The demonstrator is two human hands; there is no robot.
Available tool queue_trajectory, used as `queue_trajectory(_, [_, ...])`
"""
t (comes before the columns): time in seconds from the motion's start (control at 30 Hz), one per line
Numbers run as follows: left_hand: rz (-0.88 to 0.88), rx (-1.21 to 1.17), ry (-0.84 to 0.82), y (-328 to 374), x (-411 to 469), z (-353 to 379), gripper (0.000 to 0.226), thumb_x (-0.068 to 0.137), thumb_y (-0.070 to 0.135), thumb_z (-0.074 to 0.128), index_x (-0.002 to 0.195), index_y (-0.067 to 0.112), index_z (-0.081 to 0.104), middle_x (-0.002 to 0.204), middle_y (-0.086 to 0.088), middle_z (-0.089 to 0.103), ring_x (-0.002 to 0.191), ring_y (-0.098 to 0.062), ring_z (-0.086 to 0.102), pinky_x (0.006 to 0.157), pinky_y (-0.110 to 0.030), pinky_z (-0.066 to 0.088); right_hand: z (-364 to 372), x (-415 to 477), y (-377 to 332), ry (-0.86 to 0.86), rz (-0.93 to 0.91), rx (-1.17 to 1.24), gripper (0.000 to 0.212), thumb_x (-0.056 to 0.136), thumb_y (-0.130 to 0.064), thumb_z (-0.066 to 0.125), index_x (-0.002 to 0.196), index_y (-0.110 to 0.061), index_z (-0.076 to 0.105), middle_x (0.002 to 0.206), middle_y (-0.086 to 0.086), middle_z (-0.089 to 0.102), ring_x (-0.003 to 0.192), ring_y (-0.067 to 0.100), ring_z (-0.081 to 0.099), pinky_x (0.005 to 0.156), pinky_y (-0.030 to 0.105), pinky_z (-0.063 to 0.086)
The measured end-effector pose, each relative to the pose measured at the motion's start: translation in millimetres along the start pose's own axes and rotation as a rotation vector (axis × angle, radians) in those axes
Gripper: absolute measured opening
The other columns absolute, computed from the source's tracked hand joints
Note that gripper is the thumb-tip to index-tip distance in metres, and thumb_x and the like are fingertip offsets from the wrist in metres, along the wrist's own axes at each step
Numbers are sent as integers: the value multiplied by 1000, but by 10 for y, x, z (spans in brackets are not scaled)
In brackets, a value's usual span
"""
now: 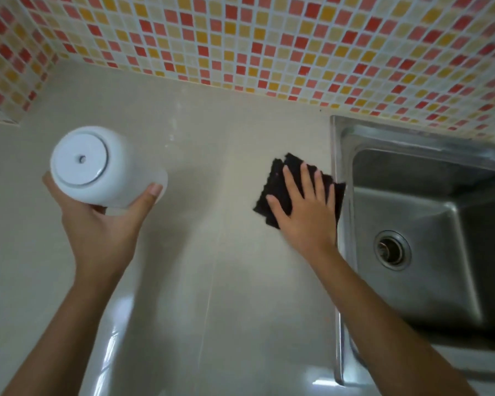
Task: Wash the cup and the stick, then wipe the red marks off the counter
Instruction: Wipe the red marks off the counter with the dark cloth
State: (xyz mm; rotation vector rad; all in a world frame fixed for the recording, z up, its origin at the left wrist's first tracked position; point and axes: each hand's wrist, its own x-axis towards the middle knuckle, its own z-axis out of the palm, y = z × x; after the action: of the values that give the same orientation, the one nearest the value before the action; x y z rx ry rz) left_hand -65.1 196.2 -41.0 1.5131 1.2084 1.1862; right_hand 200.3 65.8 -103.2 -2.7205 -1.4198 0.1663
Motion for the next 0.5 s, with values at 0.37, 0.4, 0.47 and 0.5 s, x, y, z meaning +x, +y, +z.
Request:
queue_trajectory(0.37, [12, 23, 1, 118, 84, 7, 96, 72, 35, 84, 143, 12, 25, 141, -1, 47, 128, -9, 50, 106, -30, 44, 116, -944, -950, -61, -316, 44, 75, 86, -74, 35, 151, -37, 24, 162, -1, 16, 148, 29, 15, 113, 63, 14])
queue_trajectory(0.4, [11, 26, 2, 123, 75, -7, 96, 71, 36, 84, 143, 12, 25, 141, 0, 47, 128, -9, 50, 106, -30, 44, 115, -553, -988, -44, -242, 41, 75, 88, -75, 30, 152, -37, 22, 162, -1, 13, 149, 29, 11, 115, 62, 8])
queue_trajectory(0.47, [18, 34, 5, 145, 44, -38, 95, 70, 35, 86, 141, 15, 26, 140, 1, 47, 128, -8, 50, 106, -32, 45, 98, 240, -1065, -56, -88, 44, 76, 88, -76, 21, 153, -37, 13, 163, -1, 6, 149, 29, 2, 116, 60, -1])
queue_trajectory(0.5, [22, 49, -4, 157, 24, -57, 94, 70, 34, 86, 140, 16, 26, 140, 1, 47, 128, -8, 50, 106, -32, 45, 89, 553, -1100, -85, -38, 50, 77, 87, -77, 17, 153, -37, 9, 164, -1, 1, 149, 29, -2, 116, 60, -5])
